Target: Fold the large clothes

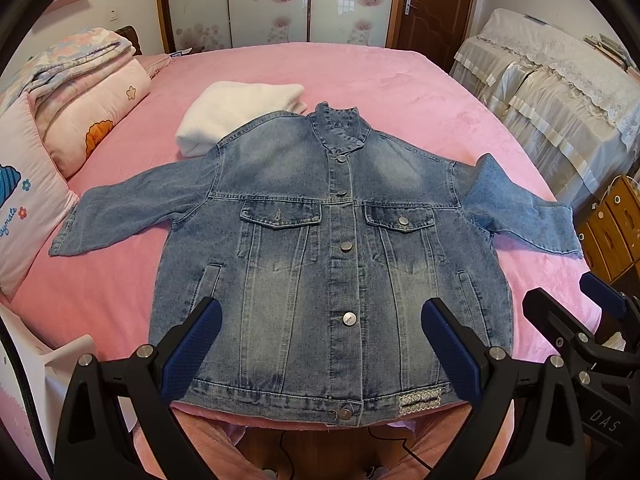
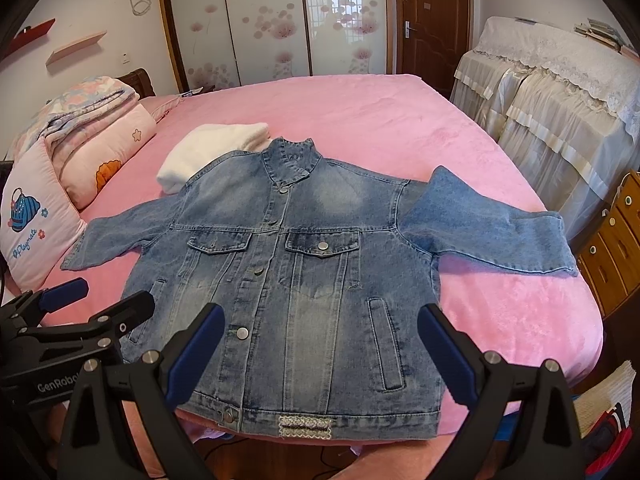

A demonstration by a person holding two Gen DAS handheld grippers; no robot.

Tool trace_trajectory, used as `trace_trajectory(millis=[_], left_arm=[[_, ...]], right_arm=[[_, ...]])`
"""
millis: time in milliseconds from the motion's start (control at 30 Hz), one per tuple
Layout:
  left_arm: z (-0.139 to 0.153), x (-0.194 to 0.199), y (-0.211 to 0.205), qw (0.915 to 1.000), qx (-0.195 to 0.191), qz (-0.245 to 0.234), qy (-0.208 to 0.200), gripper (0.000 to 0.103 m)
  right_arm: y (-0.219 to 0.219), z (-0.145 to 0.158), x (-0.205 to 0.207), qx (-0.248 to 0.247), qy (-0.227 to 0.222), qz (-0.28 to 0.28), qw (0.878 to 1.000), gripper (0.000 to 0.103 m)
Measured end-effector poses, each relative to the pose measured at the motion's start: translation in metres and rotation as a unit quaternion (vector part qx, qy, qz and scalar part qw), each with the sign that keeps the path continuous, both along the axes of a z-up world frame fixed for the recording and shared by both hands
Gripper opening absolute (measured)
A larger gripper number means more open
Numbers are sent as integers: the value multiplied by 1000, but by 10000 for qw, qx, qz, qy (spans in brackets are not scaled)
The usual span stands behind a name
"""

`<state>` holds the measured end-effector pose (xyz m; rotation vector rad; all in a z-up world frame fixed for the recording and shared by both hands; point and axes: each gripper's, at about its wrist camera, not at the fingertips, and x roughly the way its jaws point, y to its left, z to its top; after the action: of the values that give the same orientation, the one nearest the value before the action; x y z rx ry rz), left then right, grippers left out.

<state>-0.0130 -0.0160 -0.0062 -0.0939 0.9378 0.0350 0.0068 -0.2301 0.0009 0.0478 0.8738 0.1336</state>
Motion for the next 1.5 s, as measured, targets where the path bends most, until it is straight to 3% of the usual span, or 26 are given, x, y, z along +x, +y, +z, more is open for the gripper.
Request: trace_trajectory(millis=[267,767,967,1200,1400,1500], left_arm=[[-5,3,0,10000,58,-35,58,99],[4,45,-22,9995,287,-140,88,99],[16,73,-34,9998,-4,-176,-87,99],[53,112,-62,9932,-221,-586,-982,99],[66,162,-98,9924,-385,-871,-784,99],[65,183,-118,9890,-590,-973,-942,99]], right_arm=[[-4,-9,3,114,104,-54,9999,98],[-42,-25,29,249,210,-338,9989,98],[-64,-23,46,316,149,-466,9983,98],[-134,-11,81,361,-115,-1367,9899,98],[-223,-10,112,462,-244,-2412,9691,98],[-270,-21,125,679,-182,-2885,9549,98]])
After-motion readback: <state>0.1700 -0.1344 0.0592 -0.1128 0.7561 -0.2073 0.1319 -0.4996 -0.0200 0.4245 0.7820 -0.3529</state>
